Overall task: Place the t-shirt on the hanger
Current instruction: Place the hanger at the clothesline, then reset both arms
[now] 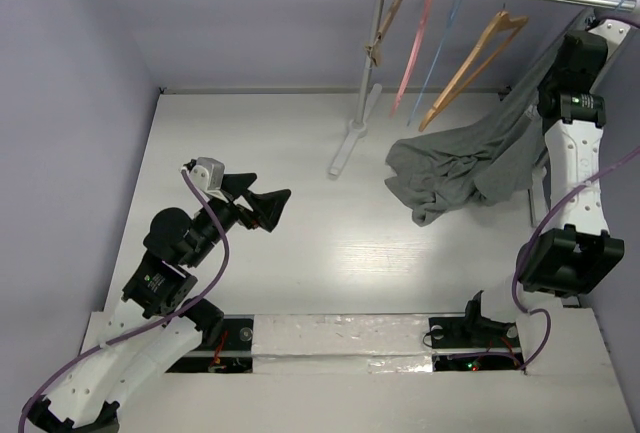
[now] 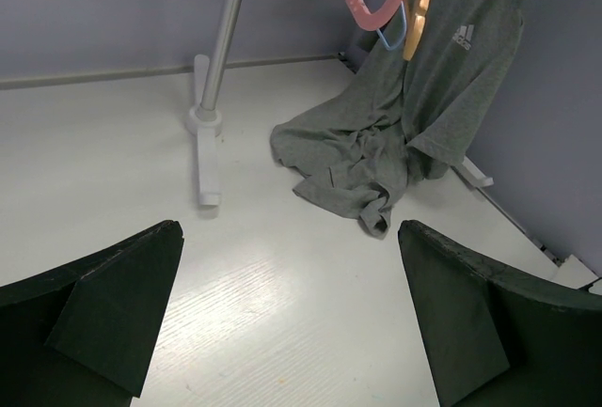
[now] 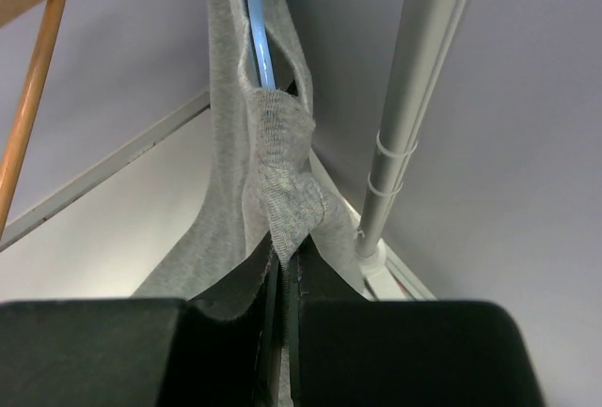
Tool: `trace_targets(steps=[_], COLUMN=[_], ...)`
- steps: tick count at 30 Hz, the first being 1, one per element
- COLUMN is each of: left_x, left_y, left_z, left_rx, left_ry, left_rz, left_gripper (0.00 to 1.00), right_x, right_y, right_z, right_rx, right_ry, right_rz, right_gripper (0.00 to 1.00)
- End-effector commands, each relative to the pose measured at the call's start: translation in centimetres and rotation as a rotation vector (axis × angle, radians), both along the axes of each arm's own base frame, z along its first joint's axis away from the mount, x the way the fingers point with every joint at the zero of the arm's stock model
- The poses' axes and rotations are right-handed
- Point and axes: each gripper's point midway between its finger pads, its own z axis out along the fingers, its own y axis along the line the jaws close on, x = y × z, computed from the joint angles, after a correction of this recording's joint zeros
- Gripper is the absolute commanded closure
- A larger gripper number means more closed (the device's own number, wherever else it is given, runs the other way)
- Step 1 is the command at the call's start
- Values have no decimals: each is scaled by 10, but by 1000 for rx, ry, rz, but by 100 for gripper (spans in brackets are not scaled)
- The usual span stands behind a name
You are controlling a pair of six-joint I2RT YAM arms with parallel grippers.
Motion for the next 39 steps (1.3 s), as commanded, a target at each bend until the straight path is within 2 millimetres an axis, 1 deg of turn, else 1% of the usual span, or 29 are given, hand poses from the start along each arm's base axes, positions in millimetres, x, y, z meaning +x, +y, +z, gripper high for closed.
trace_targets(steps=[1, 4, 5, 6, 7, 8, 10, 11, 13, 14, 16, 17, 18, 19, 20, 21, 22, 23, 24, 25, 26, 27, 28, 30, 31, 34, 35, 37, 39], left_x=[1, 2, 2, 2, 1, 1, 2, 2, 2, 3, 3, 3, 5, 5, 6, 5, 6, 6, 6, 6, 6, 6, 5, 3, 1, -7, -8, -13, -13], left_y=[-3, -2, -1, 0, 0, 1, 3, 5, 9, 11, 15, 17, 22, 25, 27, 28, 30, 31, 32, 34, 35, 36, 39, 41, 45, 49, 51, 55, 57], left_z=[12, 10, 10, 12, 12, 13, 14, 14, 17, 18, 19, 19, 20, 24, 26, 22, 26, 27, 28, 34, 38, 42, 53, 65, 78, 101, 106, 117, 120], left_rx=[-38, -33, -34, -34, -35, -36, -36, -33, -37, -33, -28, -26, -28, -35, -39, -30, -37, -40, -41, -49, -55, -55, -68, -84, -105, -144, -155, -177, -187], left_ry=[-35, -33, -34, -38, -39, -42, -42, -41, -45, -46, -41, -38, -37, -44, -47, -30, -28, -25, -19, -23, -28, -30, -45, -62, -82, -129, -139, -170, -174], left_rz=[-7, -1, 3, 8, 10, 13, 25, 32, 53, 63, 83, 94, 120, 135, 144, 150, 162, 169, 175, 182, 188, 191, 200, 206, 214, 210, 211, 216, 225], left_gripper=[1, 1, 1, 1, 1, 1, 1, 1, 1, 1, 1, 1, 1, 1, 1, 1, 1, 1, 1, 1, 1, 1, 1, 1, 1, 1, 1, 1, 1], right_x=[0, -10, -12, -18, -20, -23, -32, -36, -42, -53, -60, -73, -75, -79, -94, -99, -100, -106, -122, -126, -134, -157, -169, -196, -223, -263, -282, -295, -308], right_y=[1, 3, 4, 7, 10, 13, 24, 28, 39, 45, 59, 67, 77, 84, 93, 100, 113, 124, 137, 159, 175, 192, 215, 239, 258, 280, 286, 287, 288], right_z=[28, 32, 34, 43, 45, 49, 62, 63, 69, 76, 80, 90, 82, 82, 91, 90, 77, 75, 84, 70, 78, 90, 89, 99, 108, 125, 135, 142, 147], right_rx=[-1, 9, 9, 10, 18, 24, 46, 56, 89, 96, 136, 144, 174, 197, 201, 218, 260, 278, 282, 347, 353, 345, 383, 382, 366, 287, 243, 194, 160], right_ry=[-144, -168, -175, -202, -214, -229, -273, -283, -320, -348, -387, -422, -419, -435, -474, -484, -466, -471, -510, -493, -536, -590, -612, -661, -683, -715, -740, -760, -774], right_rz=[4, -7, -5, 5, 14, 28, 68, 81, 126, 140, 194, 218, 263, 287, 320, 346, 407, 457, 507, 613, 697, 782, 909, 1042, 1155, 1294, 1315, 1310, 1299], right_gripper=[100, 100, 94, 86, 76, 61, 50, 39, 29, 17, 7, 2, 2, 1, 0, 0, 0, 0, 0, 0, 0, 0, 0, 0, 0, 0, 0, 0, 0])
